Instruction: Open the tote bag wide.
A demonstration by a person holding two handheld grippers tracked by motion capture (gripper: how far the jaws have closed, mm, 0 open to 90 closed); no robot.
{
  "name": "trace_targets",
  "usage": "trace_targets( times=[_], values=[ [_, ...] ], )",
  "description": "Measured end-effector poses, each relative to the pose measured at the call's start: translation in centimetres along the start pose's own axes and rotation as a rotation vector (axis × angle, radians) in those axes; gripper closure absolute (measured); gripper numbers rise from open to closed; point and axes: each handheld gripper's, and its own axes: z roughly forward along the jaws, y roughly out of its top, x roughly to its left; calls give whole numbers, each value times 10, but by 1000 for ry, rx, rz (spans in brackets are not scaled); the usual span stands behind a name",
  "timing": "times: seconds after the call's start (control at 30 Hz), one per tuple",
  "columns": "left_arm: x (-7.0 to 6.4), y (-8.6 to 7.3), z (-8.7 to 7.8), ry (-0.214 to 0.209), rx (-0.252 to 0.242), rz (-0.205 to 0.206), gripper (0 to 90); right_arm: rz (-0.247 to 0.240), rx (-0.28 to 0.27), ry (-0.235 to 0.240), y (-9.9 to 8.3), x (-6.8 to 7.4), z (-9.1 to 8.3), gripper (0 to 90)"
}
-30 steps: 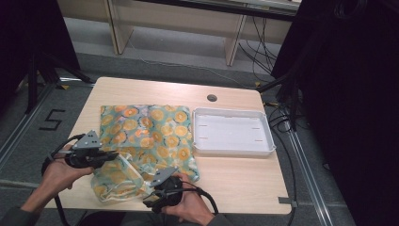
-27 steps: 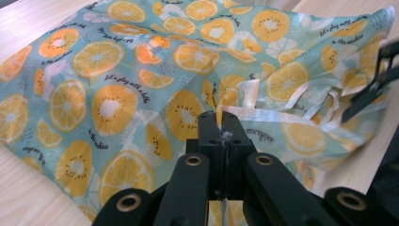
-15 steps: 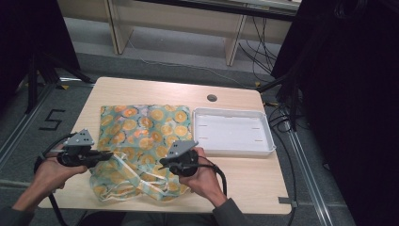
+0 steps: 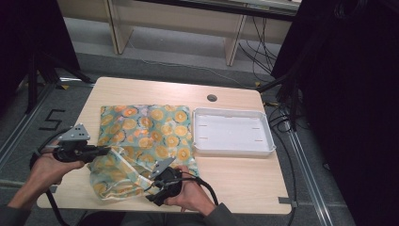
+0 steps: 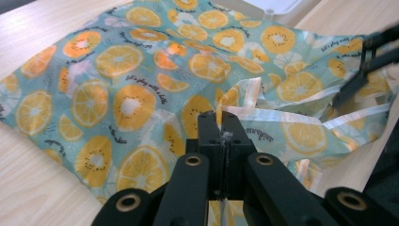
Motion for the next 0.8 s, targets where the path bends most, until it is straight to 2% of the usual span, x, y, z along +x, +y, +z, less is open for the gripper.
trace_targets(
  times=[0.03, 0.07, 0.1, 0.17, 0.2, 0.23, 0.27, 0.3, 0.33, 0.37, 0.4, 0.43, 0.47, 0.5, 0.53, 0.6, 0.63, 0.67, 0.7, 0.73, 0.77, 0.8],
  values=[
    [1, 0, -1, 9, 3, 4, 885, -21, 20, -4, -1, 1, 2, 469],
    [3, 0, -2, 2, 0, 4, 885, -21, 20, -4, -1, 1, 2, 469],
    [3, 0, -2, 1, -6, 2, 885, -59, 60, -5, -2, 3, 4, 636],
    [4, -2, -2, 10, -21, -16, 885, -89, 65, -21, -2, 2, 0, 805],
    [7, -3, -3, 5, 4, -6, 885, -102, 10, -47, 3, -3, -13, 873],
    [8, -4, -2, 10, 2, -11, 885, -102, 10, -47, 3, -3, -13, 873],
    [10, -5, -1, 13, 6, -11, 885, -116, -56, -103, 13, -15, -29, 880],
    [11, -6, 1, 14, 9, -13, 885, -116, -56, -103, 13, -15, -29, 880],
    [13, -7, 4, 16, 17, -16, 885, -109, -80, -127, 17, -22, -35, 883],
    [17, -10, 9, 23, 23, -31, 885, -80, -117, -201, 28, -43, -46, 884],
    [17, -10, 9, 23, 23, -31, 885, -80, -117, -201, 28, -43, -46, 884],
    [20, -12, 12, 17, 28, -42, 885, -68, -123, -237, 31, -52, -47, 884],
    [22, -13, 14, 23, 32, -45, 885, -44, -135, -272, 34, -68, -47, 883],
    [25, -15, 17, 13, 40, -62, 885, -21, -136, -272, 35, -77, -45, 874],
    [27, -16, 21, 8, 31, -85, 884, 12, -131, -270, 37, -93, -40, 866],
    [30, -16, 25, 4, 34, -103, 884, 48, -103, -304, 39, -120, -22, 823],
    [32, -16, 28, 9, 43, -107, 884, 48, -103, -304, 39, -120, -22, 823],
    [35, -16, 32, 12, 43, -122, 883, 67, -90, -323, 39, -127, -15, 791],
    [37, -16, 35, 20, 44, -126, 883, 121, -57, -375, 36, -138, -3, 717],
    [43, -18, 40, 32, 69, -135, 882, 149, -31, -373, 35, -140, -1, 569],
    [43, -18, 40, 32, 69, -135, 882, 149, -31, -373, 35, -140, -1, 569],
    [49, -19, 44, 47, 102, -149, 881, 180, 13, -368, 29, -141, 1, 488]
  ],
)
